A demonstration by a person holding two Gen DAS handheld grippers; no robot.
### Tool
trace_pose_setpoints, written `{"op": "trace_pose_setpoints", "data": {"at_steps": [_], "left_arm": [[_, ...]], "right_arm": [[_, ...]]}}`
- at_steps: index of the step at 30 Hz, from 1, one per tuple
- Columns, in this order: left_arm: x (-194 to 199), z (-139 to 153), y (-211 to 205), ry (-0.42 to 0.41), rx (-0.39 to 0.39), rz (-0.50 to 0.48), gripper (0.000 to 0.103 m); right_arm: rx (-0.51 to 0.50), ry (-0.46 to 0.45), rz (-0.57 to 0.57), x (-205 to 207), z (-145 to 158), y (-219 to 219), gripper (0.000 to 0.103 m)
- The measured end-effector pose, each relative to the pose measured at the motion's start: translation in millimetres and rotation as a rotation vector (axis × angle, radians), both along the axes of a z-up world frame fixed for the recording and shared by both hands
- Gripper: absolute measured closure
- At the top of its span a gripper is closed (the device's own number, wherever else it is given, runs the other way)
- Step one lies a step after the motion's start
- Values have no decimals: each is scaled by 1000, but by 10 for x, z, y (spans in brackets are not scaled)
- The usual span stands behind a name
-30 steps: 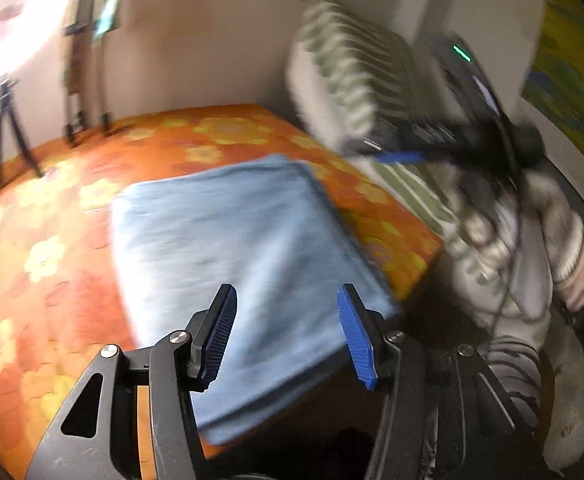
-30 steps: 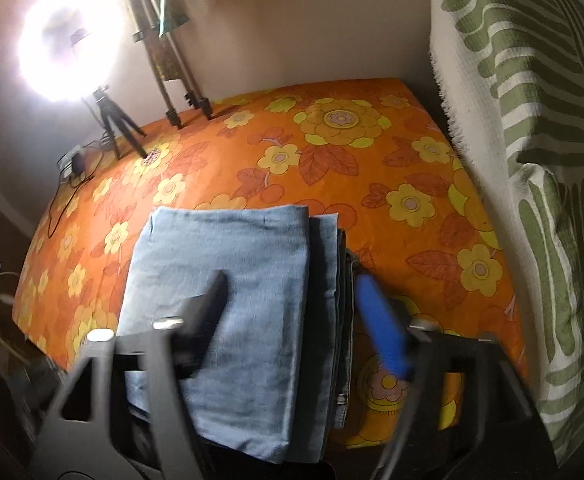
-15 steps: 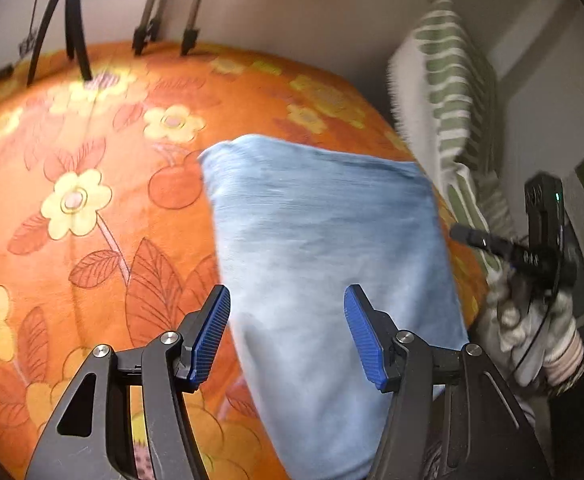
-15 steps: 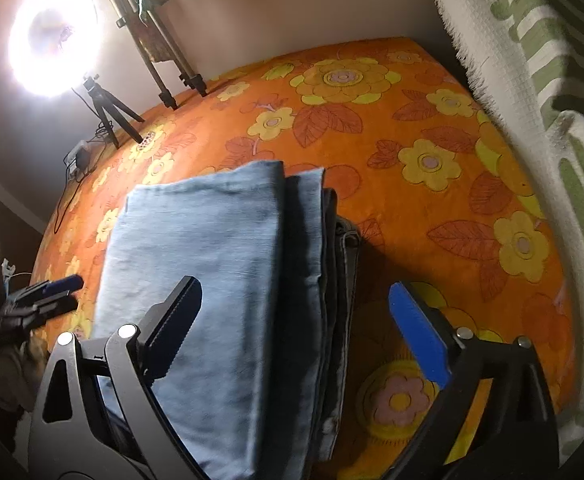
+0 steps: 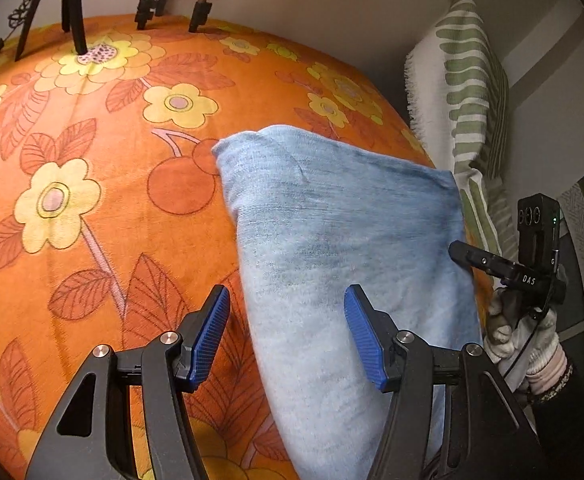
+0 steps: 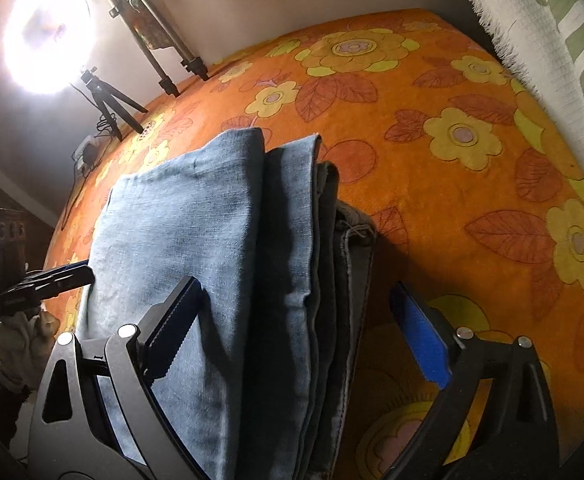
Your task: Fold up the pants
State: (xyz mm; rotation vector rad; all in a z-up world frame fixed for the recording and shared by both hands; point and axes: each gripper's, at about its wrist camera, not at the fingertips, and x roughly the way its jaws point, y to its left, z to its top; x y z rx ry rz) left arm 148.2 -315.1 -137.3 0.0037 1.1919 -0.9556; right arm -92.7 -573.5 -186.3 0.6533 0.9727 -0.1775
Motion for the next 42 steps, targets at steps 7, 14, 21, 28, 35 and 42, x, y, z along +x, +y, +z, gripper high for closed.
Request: {"op": "trace_pose_setpoints", "data": {"at_steps": [7, 14, 21, 28, 35, 42], "left_arm": [[51, -50, -67, 30, -23, 4, 44], [49, -66, -159, 27, -49, -11, 44], [-11, -28, -216, -19, -80, 18, 72], [-171, 283, -259, -166, -87, -30, 92], [-256, 517, -258, -220, -125, -53, 93], [-206, 824, -296, -269, -164, -63, 94]], "right_arm": [[28, -45, 47, 85, -35, 71, 18], [84, -59, 70, 126, -50, 125, 39], [54, -53, 31, 96, 22, 168, 75], [-47, -46, 20, 140, 278, 315, 87], [-137, -49, 21, 168, 610, 466, 88], [-173, -104, 9, 207, 986, 482, 88]]}}
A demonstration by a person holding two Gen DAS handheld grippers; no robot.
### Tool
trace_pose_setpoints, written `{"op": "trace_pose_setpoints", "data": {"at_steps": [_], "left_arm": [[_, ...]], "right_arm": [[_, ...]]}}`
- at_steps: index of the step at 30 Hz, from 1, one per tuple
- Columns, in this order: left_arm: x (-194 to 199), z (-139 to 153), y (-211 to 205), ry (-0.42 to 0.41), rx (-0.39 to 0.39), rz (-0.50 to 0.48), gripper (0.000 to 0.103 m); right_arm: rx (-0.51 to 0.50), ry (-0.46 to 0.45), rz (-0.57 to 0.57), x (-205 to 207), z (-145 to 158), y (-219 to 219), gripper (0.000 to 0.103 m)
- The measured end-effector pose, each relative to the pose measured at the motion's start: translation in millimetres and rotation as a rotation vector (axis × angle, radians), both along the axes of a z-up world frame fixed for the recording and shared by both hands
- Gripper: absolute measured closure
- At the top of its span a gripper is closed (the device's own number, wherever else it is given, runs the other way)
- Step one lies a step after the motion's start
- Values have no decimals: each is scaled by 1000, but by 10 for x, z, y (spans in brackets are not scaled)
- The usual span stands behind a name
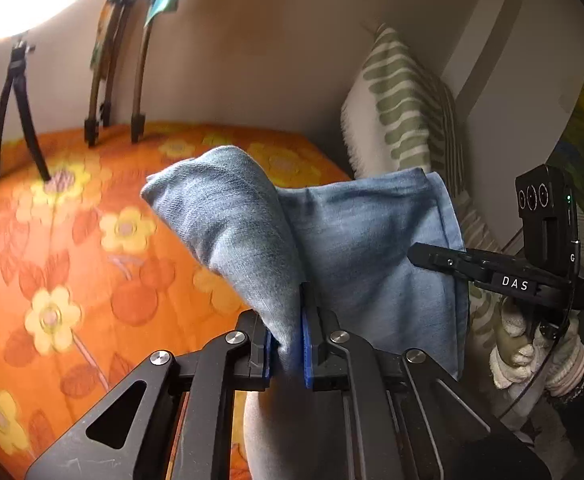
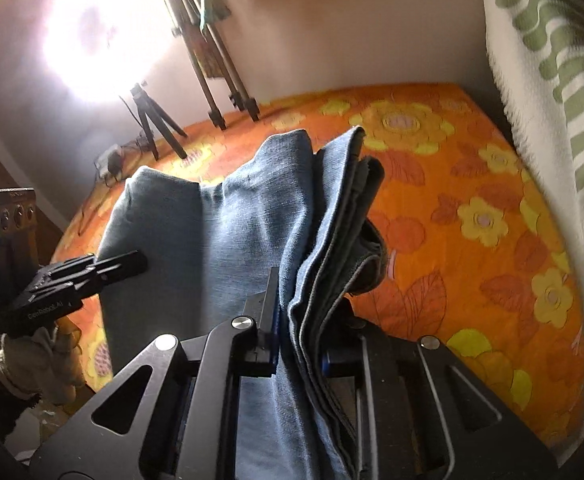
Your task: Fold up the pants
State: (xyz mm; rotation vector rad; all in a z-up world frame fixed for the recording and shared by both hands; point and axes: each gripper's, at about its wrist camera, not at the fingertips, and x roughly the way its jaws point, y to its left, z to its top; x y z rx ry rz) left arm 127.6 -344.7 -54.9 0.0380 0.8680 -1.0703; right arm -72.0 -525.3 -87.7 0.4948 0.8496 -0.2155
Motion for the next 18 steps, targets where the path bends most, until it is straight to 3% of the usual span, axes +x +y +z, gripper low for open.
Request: {"op": "trace_pose_setpoints", "data": {"at_steps": [11, 18], "left_arm": [[319, 540, -432, -122, -28, -1, 94], [784, 604, -814, -156, -32, 19, 94]], "right_arm": [[-105, -90, -25, 502, 602, -246, 89], [-159, -98, -47, 997, 724, -634, 89]]}}
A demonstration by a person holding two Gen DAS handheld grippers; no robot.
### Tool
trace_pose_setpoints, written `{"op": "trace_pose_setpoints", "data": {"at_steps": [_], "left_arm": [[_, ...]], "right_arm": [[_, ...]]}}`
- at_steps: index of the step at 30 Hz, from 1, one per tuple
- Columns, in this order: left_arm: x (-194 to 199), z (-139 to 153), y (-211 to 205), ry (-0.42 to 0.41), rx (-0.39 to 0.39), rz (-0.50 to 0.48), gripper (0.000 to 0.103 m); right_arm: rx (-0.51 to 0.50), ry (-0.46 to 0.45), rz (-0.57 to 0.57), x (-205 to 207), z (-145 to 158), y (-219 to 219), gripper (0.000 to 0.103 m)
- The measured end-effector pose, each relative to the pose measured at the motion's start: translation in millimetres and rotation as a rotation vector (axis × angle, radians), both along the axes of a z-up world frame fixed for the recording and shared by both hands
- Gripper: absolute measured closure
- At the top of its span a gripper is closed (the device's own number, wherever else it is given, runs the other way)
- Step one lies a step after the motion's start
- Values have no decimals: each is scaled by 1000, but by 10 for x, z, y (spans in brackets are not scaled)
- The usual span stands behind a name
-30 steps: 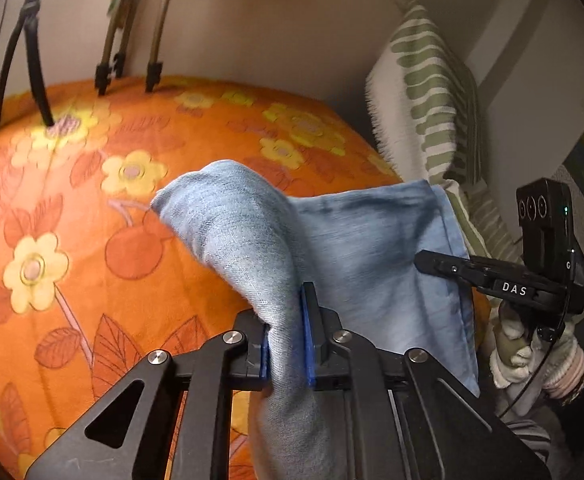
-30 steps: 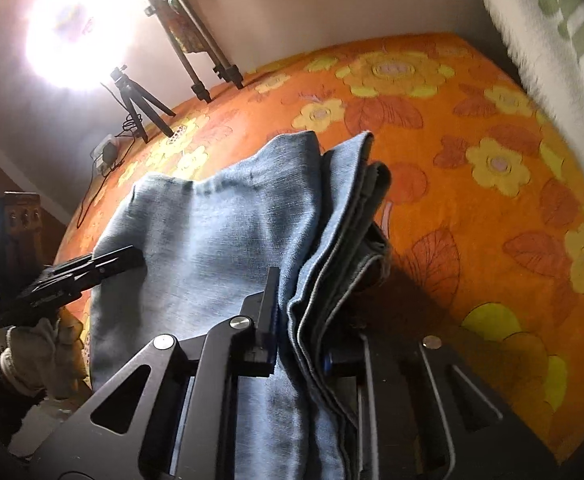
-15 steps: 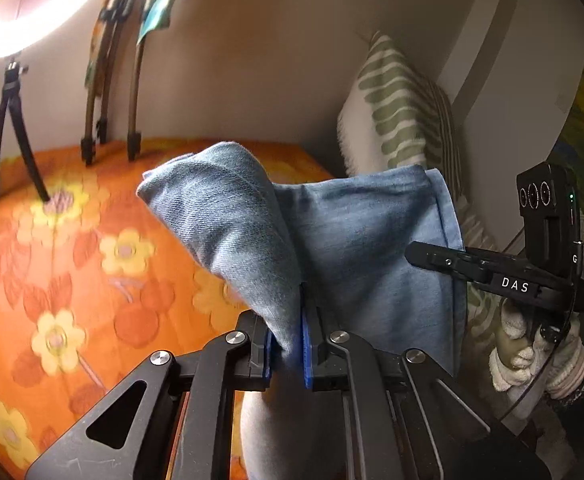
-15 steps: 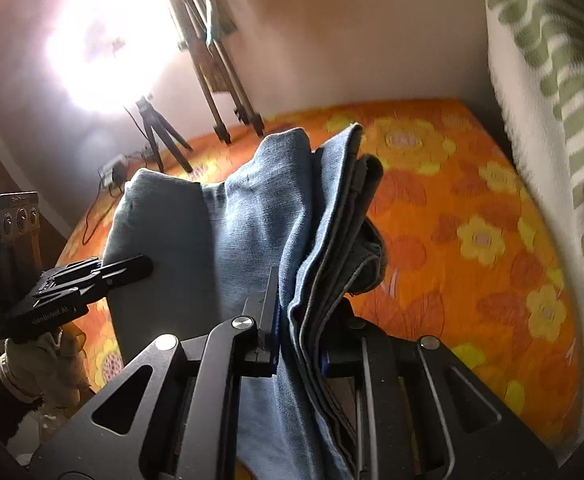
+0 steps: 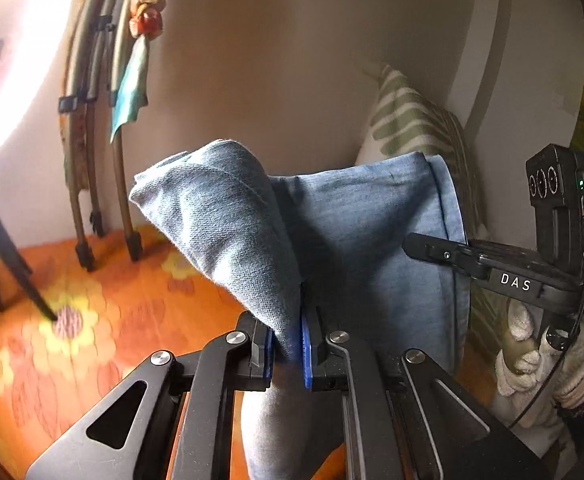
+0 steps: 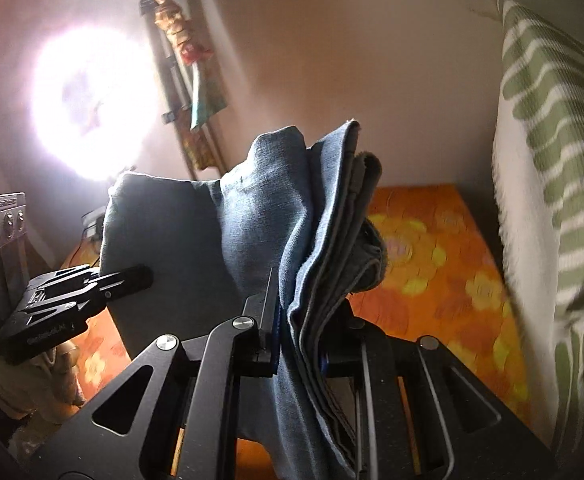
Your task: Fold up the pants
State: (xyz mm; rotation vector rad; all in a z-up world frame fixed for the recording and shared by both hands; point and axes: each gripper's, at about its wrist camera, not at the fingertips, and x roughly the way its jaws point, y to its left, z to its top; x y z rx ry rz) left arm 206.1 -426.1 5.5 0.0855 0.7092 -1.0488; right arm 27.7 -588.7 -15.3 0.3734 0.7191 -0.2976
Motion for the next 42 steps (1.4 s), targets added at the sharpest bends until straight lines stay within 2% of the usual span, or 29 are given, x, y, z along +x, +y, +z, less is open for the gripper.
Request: {"op": "trace_pose_setpoints", "data": {"at_steps": [6, 14, 24, 26, 29, 30, 31, 42], "left_arm": [[395, -218, -312, 16, 16, 16, 94], [885, -637, -586, 42, 54, 65, 94], [1204, -939, -832, 23, 135, 120, 94], [1209, -957, -834, 21, 147, 137, 90], [1206, -972, -829, 12, 184, 161, 87], [1201, -961, -819, 12, 192, 169, 87], [1198, -953, -813, 14, 199, 174, 87], [917, -619, -571, -4, 149, 155, 87]], "right_arm": [[-7, 25, -18, 508, -197, -407, 89], [-23, 88, -26, 1144, -741, -770, 89], [-30, 151, -60, 1471, -1242, -1076, 89], [-20, 184, -91, 1490, -1339, -1168, 86], [-45, 204, -138, 1478, -1374, -1212, 74], [-74, 212, -152, 1471, -1364, -1210, 66], [-103, 218, -171, 1458, -1342, -1207, 63], [-109, 172, -162, 1222, -999, -1038, 61]]}}
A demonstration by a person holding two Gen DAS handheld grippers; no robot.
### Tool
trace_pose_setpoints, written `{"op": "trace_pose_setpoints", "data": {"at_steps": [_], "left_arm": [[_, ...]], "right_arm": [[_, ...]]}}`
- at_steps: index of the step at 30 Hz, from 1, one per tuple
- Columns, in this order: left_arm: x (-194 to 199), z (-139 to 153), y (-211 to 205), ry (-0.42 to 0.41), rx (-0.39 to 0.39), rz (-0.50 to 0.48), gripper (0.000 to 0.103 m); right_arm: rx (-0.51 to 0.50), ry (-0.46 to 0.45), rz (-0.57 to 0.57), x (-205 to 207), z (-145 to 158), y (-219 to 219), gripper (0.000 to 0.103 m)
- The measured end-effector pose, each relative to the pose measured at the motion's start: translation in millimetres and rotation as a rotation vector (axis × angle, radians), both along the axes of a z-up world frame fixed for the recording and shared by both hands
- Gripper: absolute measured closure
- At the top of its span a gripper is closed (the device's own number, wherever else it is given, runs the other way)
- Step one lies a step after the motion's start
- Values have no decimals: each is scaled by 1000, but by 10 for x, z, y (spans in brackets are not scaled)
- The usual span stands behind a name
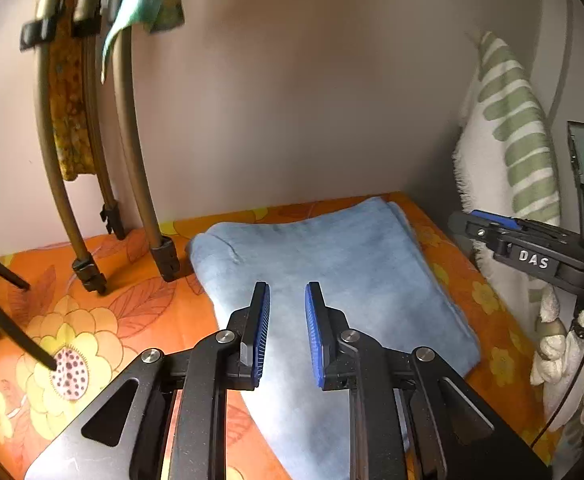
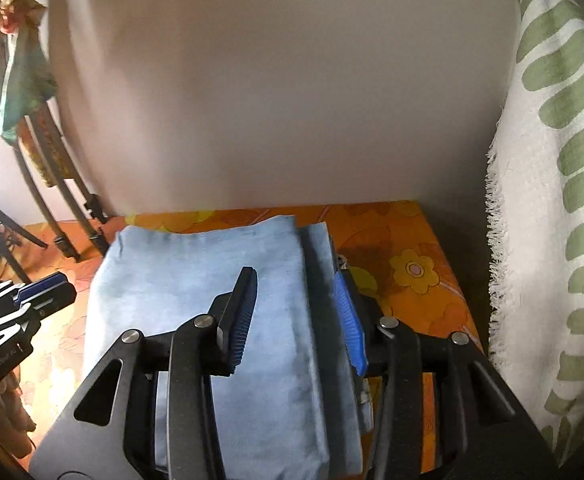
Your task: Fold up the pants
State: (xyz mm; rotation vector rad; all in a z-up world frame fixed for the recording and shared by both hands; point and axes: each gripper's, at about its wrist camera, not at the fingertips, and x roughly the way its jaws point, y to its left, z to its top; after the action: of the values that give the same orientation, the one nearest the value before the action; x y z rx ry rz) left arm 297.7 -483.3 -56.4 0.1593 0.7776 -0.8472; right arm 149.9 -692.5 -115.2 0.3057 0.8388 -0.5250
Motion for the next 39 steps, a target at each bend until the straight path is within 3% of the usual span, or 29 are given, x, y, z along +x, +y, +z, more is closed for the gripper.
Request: {"op": "trace_pose_setpoints", "data": {"at_steps": [2, 6, 12, 15, 17, 19, 22, 25, 35, 37, 39], "left_arm": [[-71, 31, 0, 5, -9, -5, 87], [-262, 115, 110, -20, -9, -9, 62], [-544, 364, 357, -55, -26, -3, 61], [-696, 468, 474, -90, -22, -6, 55], [-833, 558, 576, -118, -27, -7, 52], [-970, 643, 687, -137, -37, -10, 49], [-1195, 747, 845, -162, -54, -17, 46], [-1429, 816, 986, -177, -72, -32, 41], [-2075, 907, 1434, -201, -95, -27, 26], [-2166, 911, 1502, -214, -91, -21, 23], [-2253, 898, 1552, -223, -73, -8, 23]], "right_arm": [[4, -9, 0, -48, 56, 87, 61], [10, -25, 8, -160, 171, 246, 61], [16, -47, 12, -426, 323, 557, 61], [12, -56, 20, -579, 364, 733, 61], [0, -62, 19, -709, 409, 871, 56], [-22, -79, 24, -837, 486, 1008, 45], [-83, -92, 34, -1016, 652, 1240, 42], [-116, -122, 28, -1204, 808, 1421, 27], [-116, -146, -21, -1857, 1005, 1999, 18], [-131, -145, -33, -1964, 1022, 2107, 4], [-149, -167, -52, -2078, 1044, 2215, 0]]}}
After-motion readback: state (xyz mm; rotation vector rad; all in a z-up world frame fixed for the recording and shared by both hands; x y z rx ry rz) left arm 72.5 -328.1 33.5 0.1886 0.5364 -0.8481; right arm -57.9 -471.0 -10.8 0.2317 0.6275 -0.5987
